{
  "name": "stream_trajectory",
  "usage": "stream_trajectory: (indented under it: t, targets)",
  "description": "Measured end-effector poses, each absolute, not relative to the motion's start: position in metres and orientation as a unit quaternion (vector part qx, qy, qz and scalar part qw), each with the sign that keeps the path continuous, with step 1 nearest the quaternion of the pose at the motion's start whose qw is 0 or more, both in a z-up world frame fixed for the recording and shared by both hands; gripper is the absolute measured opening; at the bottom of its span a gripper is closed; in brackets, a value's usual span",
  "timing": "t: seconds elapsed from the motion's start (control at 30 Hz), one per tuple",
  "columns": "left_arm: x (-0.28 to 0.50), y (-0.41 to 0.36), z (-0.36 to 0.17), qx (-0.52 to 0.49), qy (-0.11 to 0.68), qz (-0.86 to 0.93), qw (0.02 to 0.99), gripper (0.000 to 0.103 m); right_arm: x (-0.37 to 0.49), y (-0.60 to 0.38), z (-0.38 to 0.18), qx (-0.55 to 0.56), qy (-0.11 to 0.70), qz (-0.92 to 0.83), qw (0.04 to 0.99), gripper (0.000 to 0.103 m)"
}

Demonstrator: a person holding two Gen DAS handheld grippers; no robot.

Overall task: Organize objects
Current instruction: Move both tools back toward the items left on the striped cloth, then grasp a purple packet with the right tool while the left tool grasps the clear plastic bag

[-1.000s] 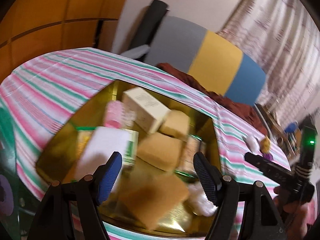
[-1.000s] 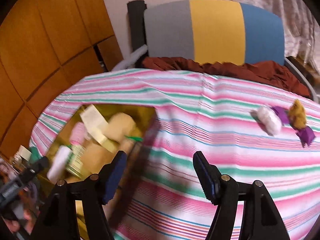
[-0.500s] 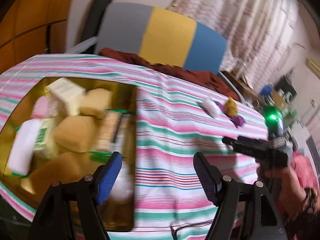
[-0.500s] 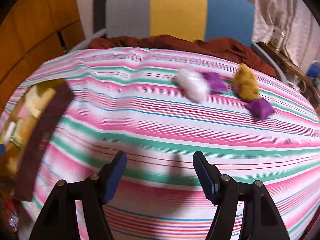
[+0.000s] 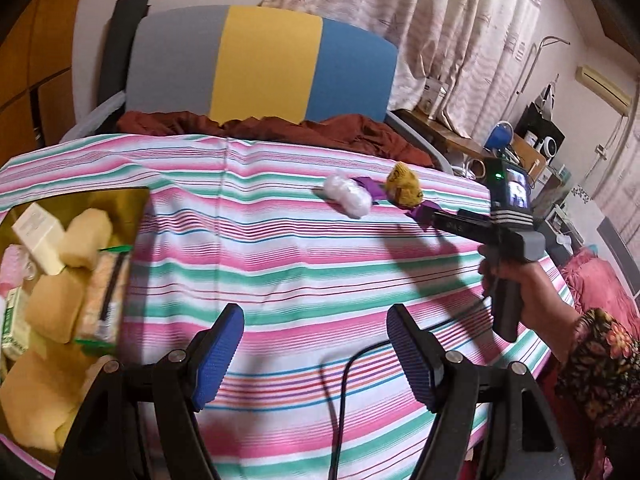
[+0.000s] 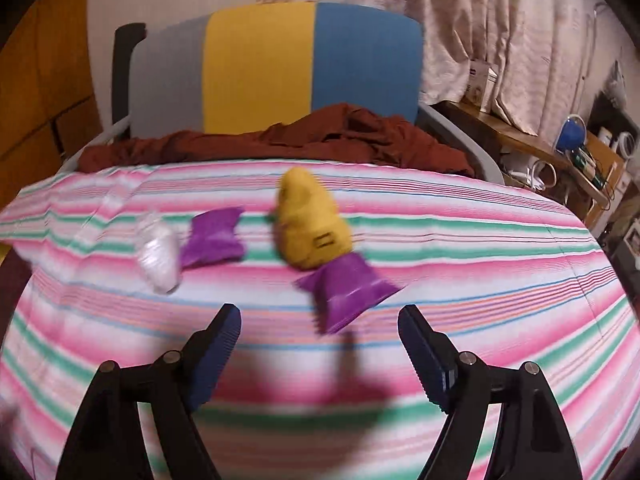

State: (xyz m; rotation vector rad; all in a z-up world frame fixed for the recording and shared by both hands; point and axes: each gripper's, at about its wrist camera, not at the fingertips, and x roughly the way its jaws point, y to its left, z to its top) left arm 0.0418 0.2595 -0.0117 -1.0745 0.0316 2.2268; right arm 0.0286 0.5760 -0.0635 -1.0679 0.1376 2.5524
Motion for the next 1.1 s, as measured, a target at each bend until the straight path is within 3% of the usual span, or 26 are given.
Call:
stream_trajectory:
  t: [0.2, 0.3, 0.37, 0.57, 0.77, 1.1]
  targets:
    - [0.028, 0.279, -0.008, -0.409, 0.016, 0.854, 0.322, 0.075, 0.003, 0.599, -0.077, -0.388, 0.044, 0.905, 0.166, 0.075]
    - [0.016, 0.287, -0.008, -0.411, 0.012, 0.858, 0.309, 0.075, -0.005, 0.605, -0.088, -0.399, 0.035, 0.902, 0.162, 0.066]
    - [0.010, 0.294, -0.011, -0.414, 0.009, 0.858, 0.305, 0.075, -0.008, 0.611, -0.092, -0.403, 0.049, 0.901, 0.154, 0.050]
    - [-0.003, 0.319, -0.023, -0.420, 0.021, 0.859, 0.292, 0.075, -0.006, 0.611, -0.097, -0.399, 0.051, 0.902, 0.157, 0.042]
    - [-0.020, 0.350, -0.032, -0.421, 0.035, 0.861, 0.283, 0.075, -0.001, 0.595, -0.096, -0.404, 0.026, 0.900, 0.159, 0.037]
    - [-0.073, 0.414, -0.061, -0.461, 0.007, 0.838, 0.292, 0.075, 0.027, 0.565, -0.085, -0.350, 0.005, 0.920, 0.174, 0.037]
